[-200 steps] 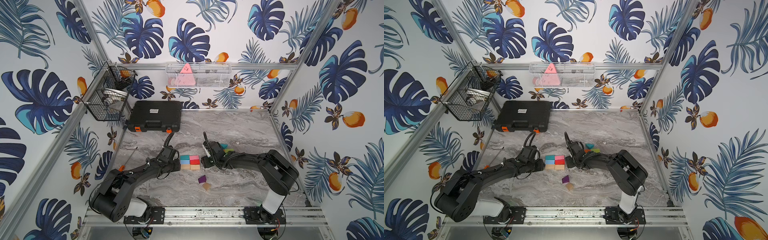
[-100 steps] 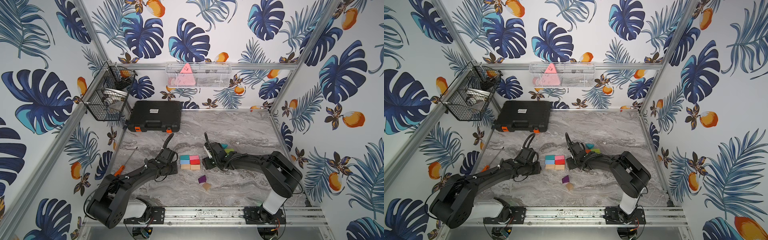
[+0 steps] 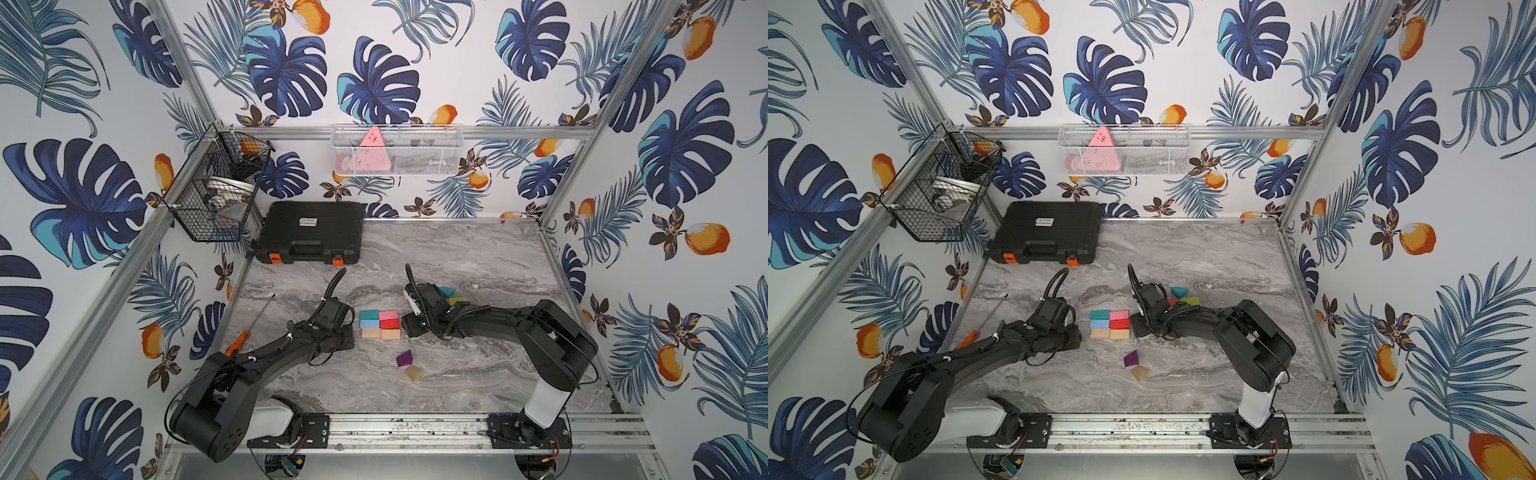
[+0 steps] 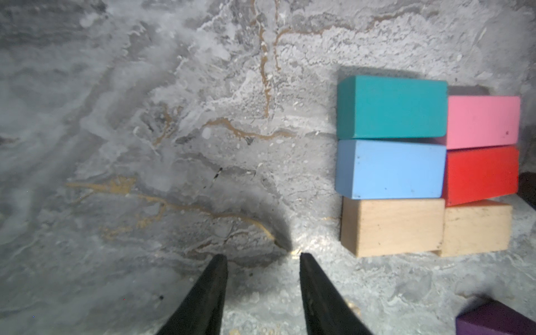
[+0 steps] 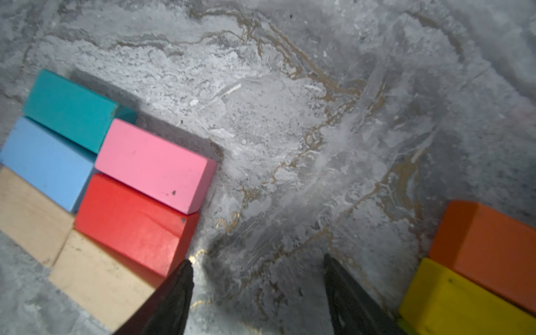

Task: Assemble a piece of candy with building blocks
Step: Assemble the building blocks at the center of the board.

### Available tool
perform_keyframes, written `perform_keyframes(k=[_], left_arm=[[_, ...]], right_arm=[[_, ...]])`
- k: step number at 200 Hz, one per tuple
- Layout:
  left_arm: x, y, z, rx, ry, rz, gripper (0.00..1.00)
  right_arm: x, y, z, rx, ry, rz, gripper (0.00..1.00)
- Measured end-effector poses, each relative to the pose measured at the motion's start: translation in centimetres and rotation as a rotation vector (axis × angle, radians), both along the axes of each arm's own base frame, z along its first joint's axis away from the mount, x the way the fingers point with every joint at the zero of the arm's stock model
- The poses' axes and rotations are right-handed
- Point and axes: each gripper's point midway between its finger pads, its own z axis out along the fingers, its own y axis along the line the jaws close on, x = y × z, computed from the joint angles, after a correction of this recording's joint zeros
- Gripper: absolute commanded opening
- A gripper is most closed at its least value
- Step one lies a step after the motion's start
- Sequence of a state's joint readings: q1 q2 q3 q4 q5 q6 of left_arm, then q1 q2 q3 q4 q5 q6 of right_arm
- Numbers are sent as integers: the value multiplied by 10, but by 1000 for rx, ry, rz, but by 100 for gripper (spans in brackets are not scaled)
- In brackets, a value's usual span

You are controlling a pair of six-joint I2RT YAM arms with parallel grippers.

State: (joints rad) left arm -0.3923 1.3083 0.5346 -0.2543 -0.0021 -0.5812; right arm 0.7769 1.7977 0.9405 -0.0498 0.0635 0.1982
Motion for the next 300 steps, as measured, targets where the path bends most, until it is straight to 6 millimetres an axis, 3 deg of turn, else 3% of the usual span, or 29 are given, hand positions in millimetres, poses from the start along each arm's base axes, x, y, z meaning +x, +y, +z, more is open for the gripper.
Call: perform_keyframes(k=[196, 254, 300], left_arm=[[-6, 3, 1, -2, -9, 1, 47], [-15, 7, 4, 2, -6, 2, 46], [-19, 8, 2, 2, 2, 1, 46]], right_arm=[[-5, 3, 3, 35, -7, 16, 73], [-16, -9, 16, 27, 2, 13, 73], [-32, -13, 12, 6, 31, 32, 72]])
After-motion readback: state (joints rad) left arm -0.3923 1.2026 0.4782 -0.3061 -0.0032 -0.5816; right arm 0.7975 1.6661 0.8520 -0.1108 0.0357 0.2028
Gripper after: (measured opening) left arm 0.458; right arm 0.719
